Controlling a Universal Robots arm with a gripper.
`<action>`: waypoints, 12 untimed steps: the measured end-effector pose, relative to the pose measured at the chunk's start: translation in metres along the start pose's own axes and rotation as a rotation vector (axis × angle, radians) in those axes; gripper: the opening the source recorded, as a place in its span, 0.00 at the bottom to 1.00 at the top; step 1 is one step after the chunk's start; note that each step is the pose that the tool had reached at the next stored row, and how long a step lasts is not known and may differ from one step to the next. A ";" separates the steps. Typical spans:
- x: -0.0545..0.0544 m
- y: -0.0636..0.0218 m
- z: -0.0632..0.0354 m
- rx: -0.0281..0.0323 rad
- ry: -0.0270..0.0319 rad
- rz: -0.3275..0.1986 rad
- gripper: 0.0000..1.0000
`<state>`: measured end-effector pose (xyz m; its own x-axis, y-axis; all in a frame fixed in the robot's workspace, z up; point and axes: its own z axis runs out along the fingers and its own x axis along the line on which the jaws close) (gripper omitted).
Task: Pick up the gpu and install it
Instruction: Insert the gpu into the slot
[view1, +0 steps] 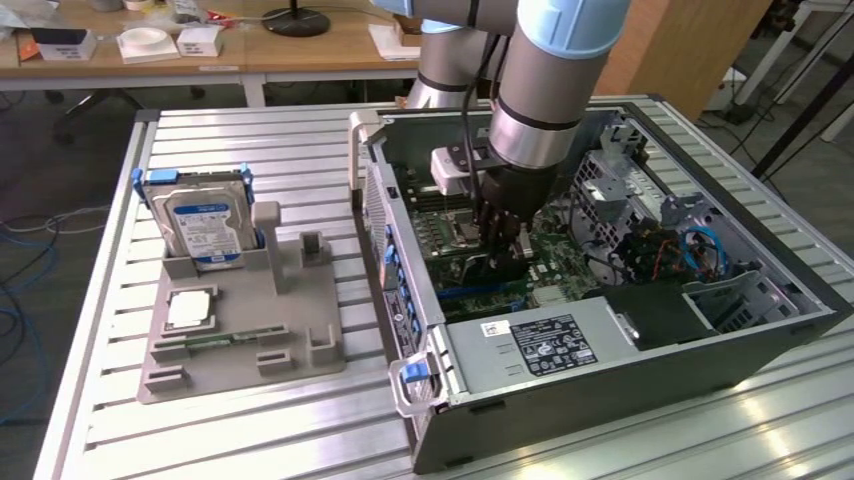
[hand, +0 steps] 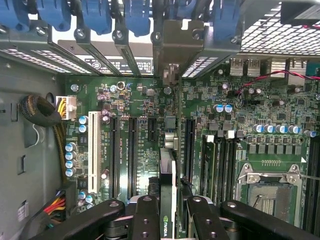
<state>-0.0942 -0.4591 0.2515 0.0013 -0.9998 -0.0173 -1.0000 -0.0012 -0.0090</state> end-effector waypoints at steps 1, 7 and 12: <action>0.000 0.0000 0.0003 0.0000 0.0001 0.000 0.26; 0.000 0.0002 0.0006 0.0001 0.0001 0.001 0.26; 0.000 0.0002 0.0007 0.0004 -0.0002 0.006 0.26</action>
<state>-0.0944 -0.4595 0.2508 -0.0045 -0.9998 -0.0175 -0.9999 0.0047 -0.0093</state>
